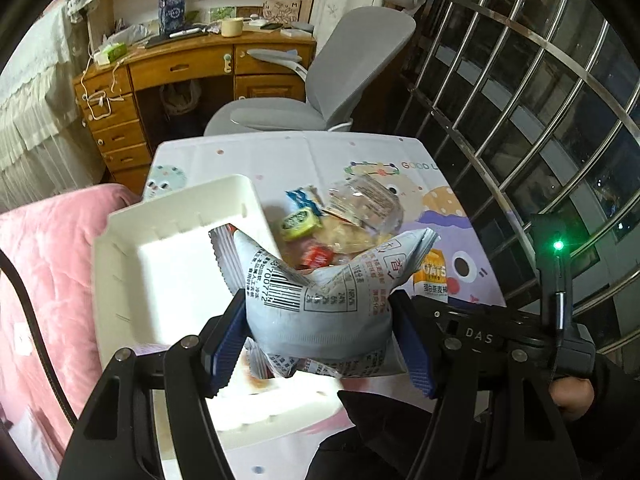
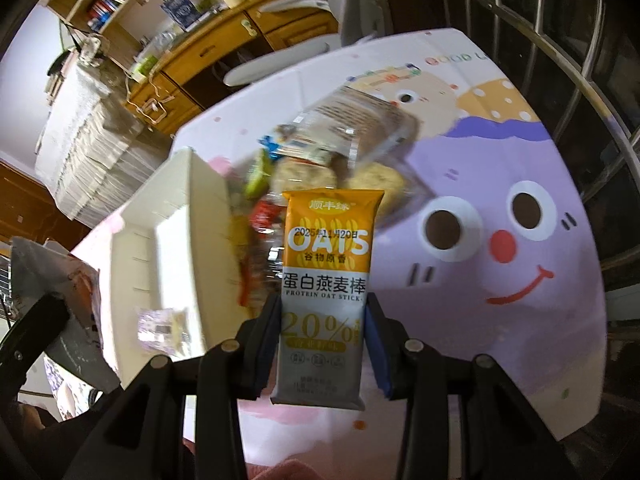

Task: Organize snacks
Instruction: 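Lift both snacks into the white tray and open both tools to release them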

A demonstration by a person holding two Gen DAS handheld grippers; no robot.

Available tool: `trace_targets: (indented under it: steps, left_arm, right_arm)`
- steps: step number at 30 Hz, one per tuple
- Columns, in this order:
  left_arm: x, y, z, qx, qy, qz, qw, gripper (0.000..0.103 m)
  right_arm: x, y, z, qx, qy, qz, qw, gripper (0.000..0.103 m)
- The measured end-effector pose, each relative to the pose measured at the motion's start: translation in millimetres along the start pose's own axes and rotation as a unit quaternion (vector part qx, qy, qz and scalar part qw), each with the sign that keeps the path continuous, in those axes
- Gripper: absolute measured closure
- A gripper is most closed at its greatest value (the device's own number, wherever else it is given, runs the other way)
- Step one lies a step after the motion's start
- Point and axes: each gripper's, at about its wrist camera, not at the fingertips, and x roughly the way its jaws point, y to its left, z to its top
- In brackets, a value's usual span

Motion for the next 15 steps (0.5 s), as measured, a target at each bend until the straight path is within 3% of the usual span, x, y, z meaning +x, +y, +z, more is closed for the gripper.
trace_targets:
  steps: [7, 15]
  left_arm:
    - [-18.9, 41.9, -7.3, 0.011, -0.008, 0.005, 0.9999, 0.035]
    - [-29.6, 97.9, -21.4, -0.013, -0.002, 0.014, 0.9998, 0.035]
  right_arm:
    - [-2.9, 40.5, -14.2, 0.0, -0.041, 0.017, 0.999, 0.062]
    - [-2.4, 90.7, -29.7, -0.024, -0.078, 0.04, 0.996, 0.062]
